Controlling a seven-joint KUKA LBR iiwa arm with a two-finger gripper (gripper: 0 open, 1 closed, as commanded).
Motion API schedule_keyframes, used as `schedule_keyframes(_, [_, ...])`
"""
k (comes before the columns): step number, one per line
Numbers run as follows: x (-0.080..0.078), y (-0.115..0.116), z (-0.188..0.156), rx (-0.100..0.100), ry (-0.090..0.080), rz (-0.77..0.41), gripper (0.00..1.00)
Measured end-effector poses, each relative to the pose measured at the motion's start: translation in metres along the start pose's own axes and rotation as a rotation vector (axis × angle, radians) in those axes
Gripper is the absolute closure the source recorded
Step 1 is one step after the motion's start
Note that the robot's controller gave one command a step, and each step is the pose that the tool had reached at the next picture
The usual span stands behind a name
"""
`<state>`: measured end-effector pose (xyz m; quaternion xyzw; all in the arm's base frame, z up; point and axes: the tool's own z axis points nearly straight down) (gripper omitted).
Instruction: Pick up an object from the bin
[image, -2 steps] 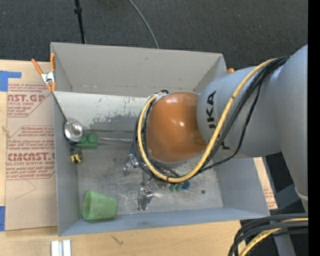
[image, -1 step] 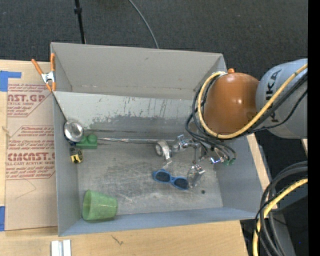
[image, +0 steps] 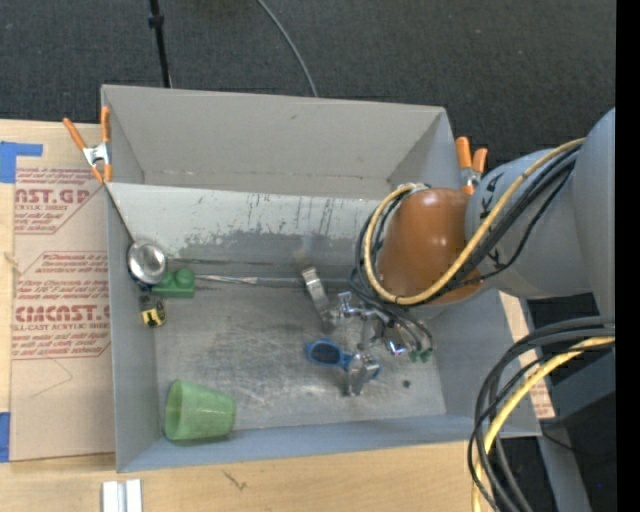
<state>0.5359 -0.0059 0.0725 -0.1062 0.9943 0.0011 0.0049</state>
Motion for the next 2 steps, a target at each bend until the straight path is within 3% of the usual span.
schedule_keyframes(1, [0.001, -0.001, -0.002, 0.001, 0.007, -0.001, 1.00])
schedule_keyframes(2, [-0.023, -0.014, -0.132, 0.004, -0.001, 0.005, 1.00])
